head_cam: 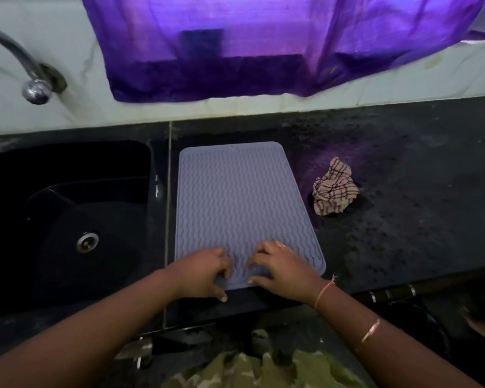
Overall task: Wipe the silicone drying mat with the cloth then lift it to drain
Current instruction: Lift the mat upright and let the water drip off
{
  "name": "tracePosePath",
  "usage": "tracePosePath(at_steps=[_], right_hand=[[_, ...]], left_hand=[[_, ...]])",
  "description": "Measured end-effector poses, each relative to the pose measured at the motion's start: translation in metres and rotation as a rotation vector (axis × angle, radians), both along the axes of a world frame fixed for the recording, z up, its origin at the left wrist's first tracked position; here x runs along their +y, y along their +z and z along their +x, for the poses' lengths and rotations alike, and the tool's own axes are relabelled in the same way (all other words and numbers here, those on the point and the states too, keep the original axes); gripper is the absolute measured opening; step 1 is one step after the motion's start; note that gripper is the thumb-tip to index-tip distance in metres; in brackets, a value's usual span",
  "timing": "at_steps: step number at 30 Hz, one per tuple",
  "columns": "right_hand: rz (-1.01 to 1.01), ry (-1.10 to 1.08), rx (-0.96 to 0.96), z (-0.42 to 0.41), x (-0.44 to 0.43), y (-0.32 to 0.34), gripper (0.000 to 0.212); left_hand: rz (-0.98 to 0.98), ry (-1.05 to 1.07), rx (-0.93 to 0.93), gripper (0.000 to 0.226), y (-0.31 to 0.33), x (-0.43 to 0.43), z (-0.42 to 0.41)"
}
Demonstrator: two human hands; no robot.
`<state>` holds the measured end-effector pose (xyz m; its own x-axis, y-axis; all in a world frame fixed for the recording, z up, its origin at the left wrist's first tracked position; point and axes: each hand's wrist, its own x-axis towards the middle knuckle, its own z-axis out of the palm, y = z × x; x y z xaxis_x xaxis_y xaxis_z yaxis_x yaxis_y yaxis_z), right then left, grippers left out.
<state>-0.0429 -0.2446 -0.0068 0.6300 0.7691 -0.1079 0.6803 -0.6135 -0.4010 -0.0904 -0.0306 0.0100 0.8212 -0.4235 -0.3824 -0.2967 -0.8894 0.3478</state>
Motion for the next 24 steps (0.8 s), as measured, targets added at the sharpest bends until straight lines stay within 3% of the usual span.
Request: tracePosePath(at_steps=[5,10,11,14,17,19,21,24], right_hand=[[-0.007,-0.073,-0.029,-0.011,0.007,-0.003,0.031],[-0.086,-0.1,-0.037,-0.011,0.014,0.002,0.078],[-0.133,-0.086,-0.046,-0.007,0.012,0.004,0.077],[-0.197,-0.087,-0.093,0.011,0.001,0.017,0.048],[-0.319,-0.118,-0.031,0.039,-0.014,0.05,0.035],[-0.419,-0.134,-0.038,0.066,-0.016,0.08,0.02],[-0.405,-0.165,-0.088,0.096,-0.008,0.114,0.017],[-0.297,-0.174,-0.274,0.141,0.018,0.173,0.018]], left_hand=[[0.01,-0.041,-0.211,0.024,-0.005,-0.001,-0.013],[0.027,0.043,-0.425,0.031,-0.009,-0.004,-0.018],[0.026,0.065,-0.459,0.029,-0.007,-0.003,-0.015],[0.058,0.079,-0.558,0.019,0.008,0.002,-0.004],[0.111,-0.067,-0.716,0.026,0.03,0.013,0.012],[0.202,-0.13,-0.579,0.046,0.058,0.021,0.031],[0.37,-0.125,-0.456,0.064,0.093,0.029,0.059],[0.388,0.052,-0.579,0.051,0.15,0.053,0.109]])
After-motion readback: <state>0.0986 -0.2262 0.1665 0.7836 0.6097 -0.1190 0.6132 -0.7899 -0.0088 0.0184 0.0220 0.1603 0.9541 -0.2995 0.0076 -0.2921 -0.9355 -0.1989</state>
